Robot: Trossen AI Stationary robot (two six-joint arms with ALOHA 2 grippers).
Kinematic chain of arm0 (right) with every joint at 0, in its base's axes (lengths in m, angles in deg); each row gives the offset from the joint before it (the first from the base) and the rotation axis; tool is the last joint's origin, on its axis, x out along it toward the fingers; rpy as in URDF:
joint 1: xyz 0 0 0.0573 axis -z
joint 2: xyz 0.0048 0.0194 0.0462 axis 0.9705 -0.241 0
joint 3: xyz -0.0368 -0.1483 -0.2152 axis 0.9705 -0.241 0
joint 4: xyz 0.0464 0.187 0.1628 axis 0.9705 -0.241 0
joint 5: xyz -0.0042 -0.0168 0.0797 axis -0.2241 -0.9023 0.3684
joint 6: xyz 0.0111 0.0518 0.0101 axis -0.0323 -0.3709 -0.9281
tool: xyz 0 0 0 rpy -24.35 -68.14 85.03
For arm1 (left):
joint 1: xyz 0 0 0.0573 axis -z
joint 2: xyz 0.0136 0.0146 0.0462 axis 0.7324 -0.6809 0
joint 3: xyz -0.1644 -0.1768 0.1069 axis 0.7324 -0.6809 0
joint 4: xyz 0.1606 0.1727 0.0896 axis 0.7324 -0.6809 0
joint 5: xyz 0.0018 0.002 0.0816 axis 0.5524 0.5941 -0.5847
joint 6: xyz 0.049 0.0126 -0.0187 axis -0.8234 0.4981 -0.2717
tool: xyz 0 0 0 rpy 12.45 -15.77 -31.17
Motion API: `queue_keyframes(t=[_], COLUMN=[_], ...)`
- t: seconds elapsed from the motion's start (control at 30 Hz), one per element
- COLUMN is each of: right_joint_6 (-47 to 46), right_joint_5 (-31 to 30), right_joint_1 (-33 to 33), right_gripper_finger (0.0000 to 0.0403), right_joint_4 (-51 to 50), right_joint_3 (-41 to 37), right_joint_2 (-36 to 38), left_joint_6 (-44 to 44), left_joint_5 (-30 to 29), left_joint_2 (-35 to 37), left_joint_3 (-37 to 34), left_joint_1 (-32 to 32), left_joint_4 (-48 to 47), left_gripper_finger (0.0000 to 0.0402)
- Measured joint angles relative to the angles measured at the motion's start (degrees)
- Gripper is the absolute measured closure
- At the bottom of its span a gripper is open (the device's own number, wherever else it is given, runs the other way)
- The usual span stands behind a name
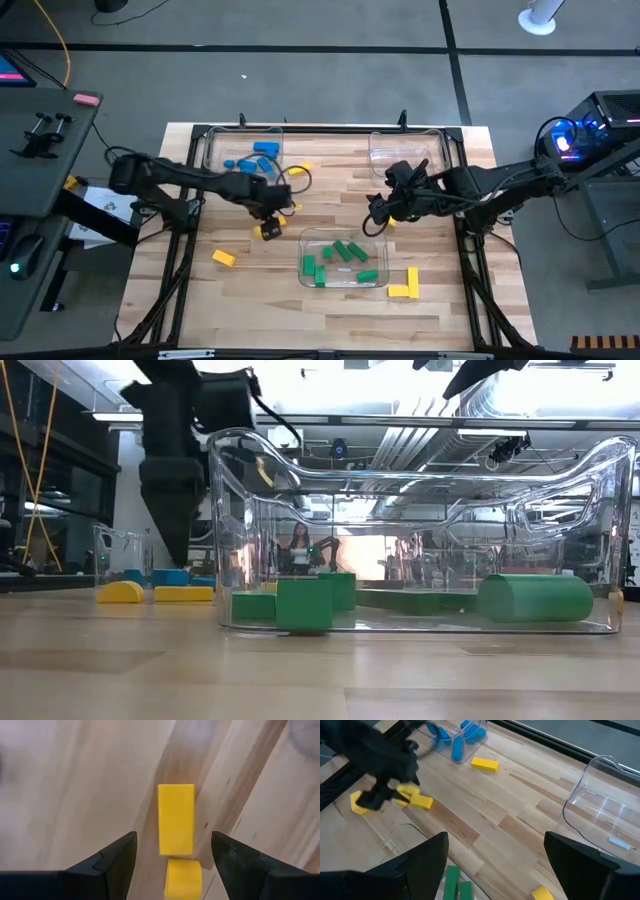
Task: Sort blocks
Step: Put the yellow block into the right transparent bin
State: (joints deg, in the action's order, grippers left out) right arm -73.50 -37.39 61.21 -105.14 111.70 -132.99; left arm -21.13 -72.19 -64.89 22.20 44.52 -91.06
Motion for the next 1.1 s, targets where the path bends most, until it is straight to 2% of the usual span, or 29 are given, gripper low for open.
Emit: queue_keyframes(t=[0.2, 0.47, 0.57, 0.67, 0.7, 0.73, 0.97, 1.03, 1.1], right_joint_6=[-0.02, 0.13, 0.13, 0.13, 0.13, 0.15, 1.01, 1.01, 1.08], right_joint_5=[0.53, 1.08, 1.11, 1.22, 1.24, 1.29, 1.66, 1.64, 1.66], right_joint_1=[1.11, 1.74, 1.74, 1.74, 1.74, 1.74, 1.74, 1.74, 1.74], right_gripper_finger=[0.0077, 0.0077, 0.0077, 0.0077, 0.0077, 0.0077, 0.0077, 0.0077, 0.0077], right_joint_4=[0.03, 0.03, -0.01, -0.09, -0.13, -0.23, -0.48, -0.5, -0.5], right_joint_3=[0.0, 0.0, 0.0, 0.0, 0.0, 0.0, 0.0, 0.0, 0.0], right_joint_2=[0.0, 0.0, 0.0, 0.0, 0.0, 0.0, 0.0, 0.0, 0.0], left_joint_6=[0.3, -2.65, -2.71, -3.33, -3.9, -4.48, -7.13, -9.2, -9.55], left_joint_5=[-0.21, 0.05, 0.07, -0.07, -0.44, -1.06, -8.85, -6.14, -0.36], left_joint_2=[-7.63, -11.89, -12.11, -11.11, -10.27, -9.26, 5.8, 10.64, 14.24], left_joint_3=[2.33, 2.62, 2.64, 2.48, 2.41, 2.29, 2.25, 2.3, 2.35], left_joint_1=[0.35, 0.33, 0.35, 0.46, 0.42, 0.29, -4.68, -5.8, -5.72], left_joint_4=[-1.5, -1.75, -1.71, -2.35, -2.62, -3.08, -5.85, -1.27, 4.99], left_gripper_finger=[0.0161, 0.0167, 0.0209, 0.03, 0.0328, 0.0335, 0.0333, 0.0328, 0.0327])
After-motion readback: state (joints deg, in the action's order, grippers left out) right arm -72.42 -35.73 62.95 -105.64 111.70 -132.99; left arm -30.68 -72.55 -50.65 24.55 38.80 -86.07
